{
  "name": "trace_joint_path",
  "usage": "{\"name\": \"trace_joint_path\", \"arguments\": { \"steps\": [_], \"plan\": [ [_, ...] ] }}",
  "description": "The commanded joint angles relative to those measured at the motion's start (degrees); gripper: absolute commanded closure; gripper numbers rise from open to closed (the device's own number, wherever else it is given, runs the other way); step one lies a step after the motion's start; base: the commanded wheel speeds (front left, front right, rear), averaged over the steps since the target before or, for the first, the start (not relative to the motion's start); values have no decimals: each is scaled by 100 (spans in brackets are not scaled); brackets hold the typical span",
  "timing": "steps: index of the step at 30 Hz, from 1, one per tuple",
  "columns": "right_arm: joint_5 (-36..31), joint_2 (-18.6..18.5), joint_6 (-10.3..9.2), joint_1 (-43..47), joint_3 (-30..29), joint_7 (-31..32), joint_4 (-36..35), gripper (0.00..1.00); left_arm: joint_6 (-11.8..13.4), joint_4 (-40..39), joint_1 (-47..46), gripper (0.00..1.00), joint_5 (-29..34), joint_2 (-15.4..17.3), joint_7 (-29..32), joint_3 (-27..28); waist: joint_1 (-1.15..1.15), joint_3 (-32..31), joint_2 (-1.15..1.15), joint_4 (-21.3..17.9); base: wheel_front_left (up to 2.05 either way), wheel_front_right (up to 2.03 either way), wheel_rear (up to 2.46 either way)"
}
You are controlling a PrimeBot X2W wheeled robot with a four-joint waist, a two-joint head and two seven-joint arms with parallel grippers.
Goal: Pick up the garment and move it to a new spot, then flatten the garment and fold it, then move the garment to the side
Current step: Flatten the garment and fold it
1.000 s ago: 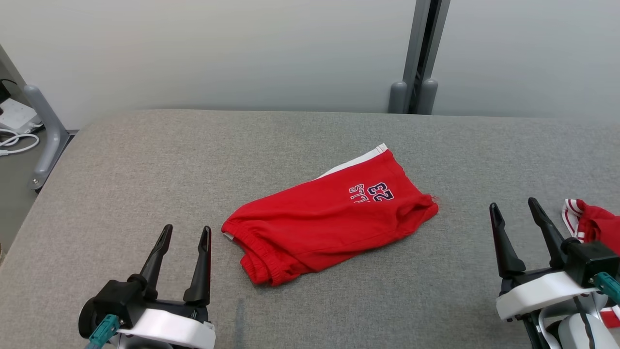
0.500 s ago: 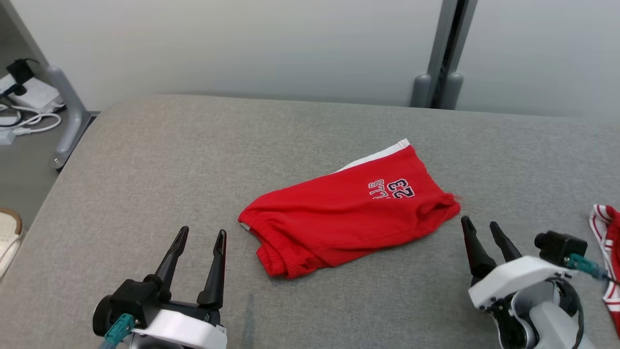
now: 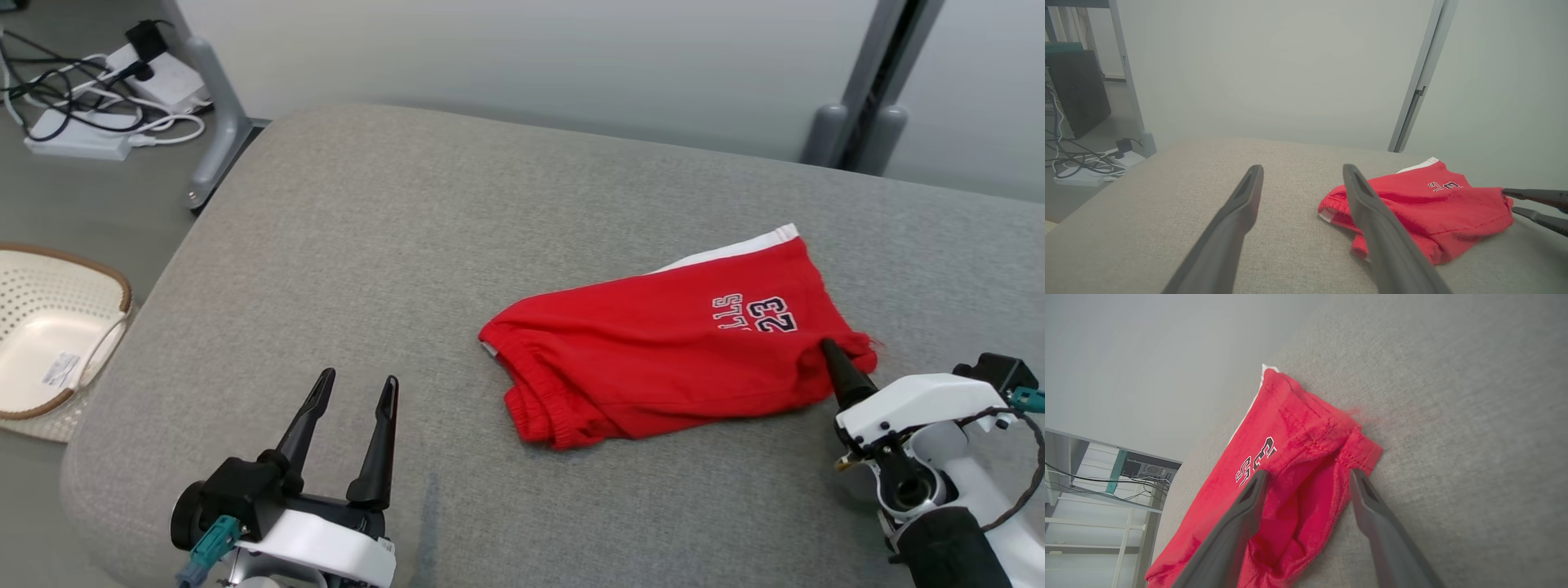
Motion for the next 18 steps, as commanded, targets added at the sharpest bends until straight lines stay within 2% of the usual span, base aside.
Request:
{"name": "trace_joint_path", "arguments": {
  "steps": [1,7,13,18],
  "plan": [
    [80,-35,0,-76,-41,50,53,0,5,-15,-64,0,-15,22,-19,4,0,57,0,112,0,0,0],
    [429,-63,0,-270,-188,178,468,0,-5,-30,-102,0,12,21,-19,-64,0,115,0,277,0,0,0],
    [419,-125,-2,-488,-246,12,1151,0,-9,-64,-122,0,9,22,-19,-157,0,172,0,362,0,0,0],
    [528,-21,-1,-694,-260,100,1264,0,4,-59,-141,0,-51,22,-19,-218,0,234,0,378,0,0,0]
  ]
}}
